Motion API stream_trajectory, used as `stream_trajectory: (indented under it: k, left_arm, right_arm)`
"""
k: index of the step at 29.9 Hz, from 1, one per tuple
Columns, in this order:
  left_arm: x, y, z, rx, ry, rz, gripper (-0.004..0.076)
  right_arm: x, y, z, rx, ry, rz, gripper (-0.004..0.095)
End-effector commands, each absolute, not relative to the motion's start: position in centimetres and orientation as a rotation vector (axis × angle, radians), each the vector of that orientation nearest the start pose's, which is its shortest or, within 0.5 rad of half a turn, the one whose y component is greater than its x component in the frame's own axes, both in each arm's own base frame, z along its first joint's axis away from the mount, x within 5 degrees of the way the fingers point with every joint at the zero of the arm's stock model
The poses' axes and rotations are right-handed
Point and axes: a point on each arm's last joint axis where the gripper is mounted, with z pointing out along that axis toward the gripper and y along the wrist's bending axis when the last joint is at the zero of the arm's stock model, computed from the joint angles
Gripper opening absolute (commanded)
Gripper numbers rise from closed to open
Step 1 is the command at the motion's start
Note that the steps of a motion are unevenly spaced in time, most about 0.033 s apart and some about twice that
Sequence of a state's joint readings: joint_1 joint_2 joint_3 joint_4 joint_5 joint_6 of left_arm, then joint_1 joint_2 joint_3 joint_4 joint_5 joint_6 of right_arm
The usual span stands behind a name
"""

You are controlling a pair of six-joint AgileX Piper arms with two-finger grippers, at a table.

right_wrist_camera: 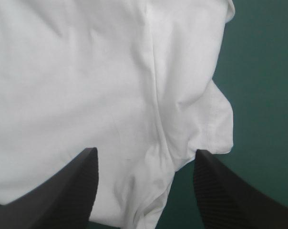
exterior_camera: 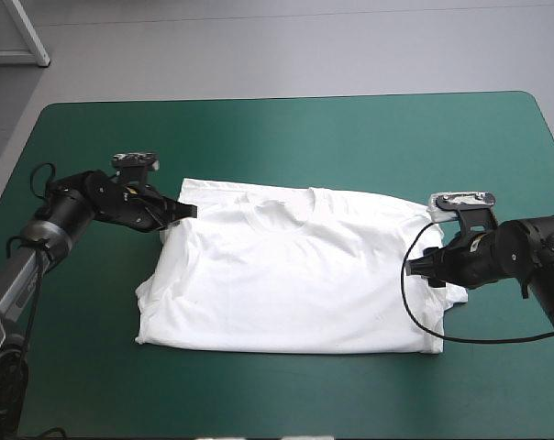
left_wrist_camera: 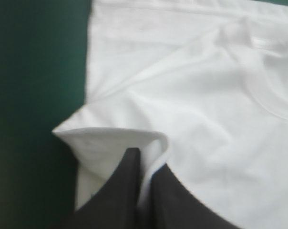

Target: Fold the cloth

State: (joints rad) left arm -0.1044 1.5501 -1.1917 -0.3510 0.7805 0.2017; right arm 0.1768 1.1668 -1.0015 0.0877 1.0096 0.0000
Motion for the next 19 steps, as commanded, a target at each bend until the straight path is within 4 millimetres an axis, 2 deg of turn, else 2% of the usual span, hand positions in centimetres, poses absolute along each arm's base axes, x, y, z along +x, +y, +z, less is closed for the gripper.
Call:
stream_trajectory:
  k: [1, 7, 9, 11, 13, 15, 17, 19]
  left_arm:
    - [31.3, -8.9, 30.7, 0.281, 2.489, -0.469, -0.0009]
    - [30.7, -13.1, 29.3, 0.485, 2.497, -0.492, -0.0009]
    - [30.9, -13.9, 28.4, 0.524, 2.512, -0.483, -0.0005]
    - [31.3, -14.1, 27.5, 0.552, 2.533, -0.458, 0.0043]
    - [31.6, -14.3, 26.4, 0.561, 2.572, -0.451, 0.0165]
    - [31.8, -14.4, 25.6, 0.560, 2.601, -0.458, 0.0325]
    - [32.0, -14.5, 25.6, 0.576, 2.604, -0.450, 0.0508]
    - [32.1, -14.5, 26.6, 0.629, 2.603, -0.423, 0.0614]
  right_arm:
    - [21.5, 4.5, 33.5, -0.186, 2.558, 0.185, 0.0547]
    - [21.5, 4.5, 33.5, -0.186, 2.556, 0.185, 0.0547]
    - [21.5, 4.5, 33.5, -0.186, 2.558, 0.185, 0.0548]
    - [21.4, 4.5, 33.5, -0.187, 2.561, 0.185, 0.0548]
    - [21.4, 4.5, 33.5, -0.185, 2.562, 0.191, 0.0548]
    - [21.4, 4.5, 33.5, -0.187, 2.560, 0.184, 0.0548]
    - [21.6, 4.4, 33.4, -0.197, 2.561, 0.153, 0.0548]
    - [21.8, 4.0, 33.2, -0.196, 2.569, 0.097, 0.0548]
